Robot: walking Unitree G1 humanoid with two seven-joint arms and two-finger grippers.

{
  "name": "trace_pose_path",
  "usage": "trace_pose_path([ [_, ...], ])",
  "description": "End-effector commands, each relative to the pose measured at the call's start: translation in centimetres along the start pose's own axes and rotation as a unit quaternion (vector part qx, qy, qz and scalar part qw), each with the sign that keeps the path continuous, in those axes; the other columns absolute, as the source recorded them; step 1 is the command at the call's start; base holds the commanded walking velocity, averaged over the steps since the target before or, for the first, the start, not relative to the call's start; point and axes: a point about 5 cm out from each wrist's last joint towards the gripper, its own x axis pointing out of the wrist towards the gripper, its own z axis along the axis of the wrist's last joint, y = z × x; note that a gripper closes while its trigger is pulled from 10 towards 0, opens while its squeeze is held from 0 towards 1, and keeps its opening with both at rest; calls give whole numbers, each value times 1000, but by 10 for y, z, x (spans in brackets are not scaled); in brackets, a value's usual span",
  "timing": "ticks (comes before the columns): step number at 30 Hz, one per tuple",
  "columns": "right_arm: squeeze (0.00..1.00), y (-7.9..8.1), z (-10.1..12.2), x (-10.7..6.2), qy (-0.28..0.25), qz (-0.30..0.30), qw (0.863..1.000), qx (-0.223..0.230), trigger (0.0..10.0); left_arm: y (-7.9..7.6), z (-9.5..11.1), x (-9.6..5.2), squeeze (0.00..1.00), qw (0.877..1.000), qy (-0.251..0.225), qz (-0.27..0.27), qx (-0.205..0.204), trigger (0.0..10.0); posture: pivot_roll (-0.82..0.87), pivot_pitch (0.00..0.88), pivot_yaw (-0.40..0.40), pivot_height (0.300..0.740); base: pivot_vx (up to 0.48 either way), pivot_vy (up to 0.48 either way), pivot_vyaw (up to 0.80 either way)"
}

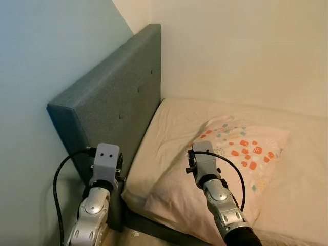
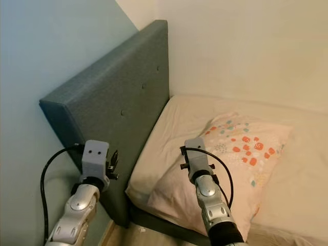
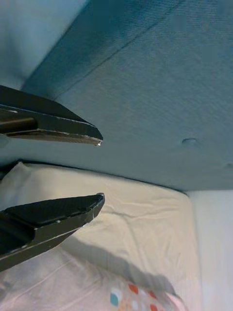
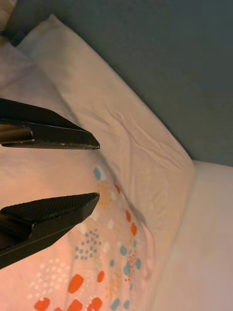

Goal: Clean up the room

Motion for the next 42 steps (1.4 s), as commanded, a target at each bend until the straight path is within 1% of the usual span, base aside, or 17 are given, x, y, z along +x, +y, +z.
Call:
trace_pose_path([
  [1, 0, -4, -6, -2, 9, -8, 1000, 8, 10000, -1, -7, -1, 0, 1000, 22, -1, -10, 10000, -36, 63, 6, 711, 0, 0, 0],
  [4, 0, -4, -6, -2, 11, -8, 1000, 7, 10000, -1, -10, -1, 0, 999, 36, 0, -9, 10000, -36, 63, 6, 711, 0, 0, 0],
  [17, 0, -2, -7, -2, 15, -2, 1000, 4, 10000, 0, -11, -1, 0, 999, 35, 0, -6, 10000, -37, 66, 8, 711, 0, 0, 0],
  [22, 0, -4, -7, -1, 16, -12, 1000, -11, 10000, -2, -10, 1, 0, 999, 37, -9, -10, 10000, -38, 67, 8, 711, 0, 0, 0],
  [25, 0, -6, -8, 0, 26, -14, 1000, -4, 10000, -3, -11, 1, 0, 999, 39, -14, -1, 10000, -38, 67, 8, 711, 0, 0, 0],
  [29, 0, -8, -9, 0, 29, -16, 999, 1, 10000, -2, -12, 0, 0, 999, 40, -16, -5, 10000, -38, 67, 8, 711, 0, 0, 0],
  [30, 0, -10, -11, 0, 35, -19, 999, 3, 10000, -3, -13, -1, 0, 999, 41, -20, -8, 10000, -40, 64, 7, 711, 0, 0, 0],
  [31, 0, -12, -12, 0, 42, -25, 999, 16, 10000, -3, -15, -2, 0, 999, 44, -26, -10, 10000, -40, 63, 6, 707, 0, 0, 0],
  [34, 0, -16, -11, 1, 42, -32, 998, 29, 10000, -4, -16, -3, 0, 998, 45, -39, -15, 10000, -44, 61, 7, 697, 0, 0, 0],
  [36, 0, -19, -10, 2, 40, -38, 998, 25, 10000, -5, -15, -4, 0, 998, 42, -46, -20, 10000, -44, 61, 7, 692, 0, 0, 0],
  [38, 0, -23, -8, 2, 36, -50, 998, 16, 10000, -8, -11, -6, 0, 997, 27, -67, -32, 10000, -44, 61, 7, 682, 0, 0, 0],
  [39, 0, -23, -8, 2, 36, -50, 998, 16, 10000, -8, -11, -6, 0, 997, 27, -67, -32, 10000, -44, 61, 7, 682, 0, 0, 0],
  [40, 0, -27, -8, 2, 36, -63, 997, 8, 10000, -10, -8, -6, 0, 996, 19, -82, -38, 10000, -45, 59, 6, 677, 0, 0, 0],
  [41, 0, -27, -8, 2, 36, -63, 997, 8, 10000, -10, -8, -6, 0, 996, 19, -82, -38, 10000, -45, 59, 6, 677, 0, 0, 0],
  [42, 0, -33, -9, 2, 41, -80, 996, 1, 10000, -11, -6, -6, 0, 995, 13, -93, -41, 10000, -46, 56, 8, 672, 0, 0, 0],
])
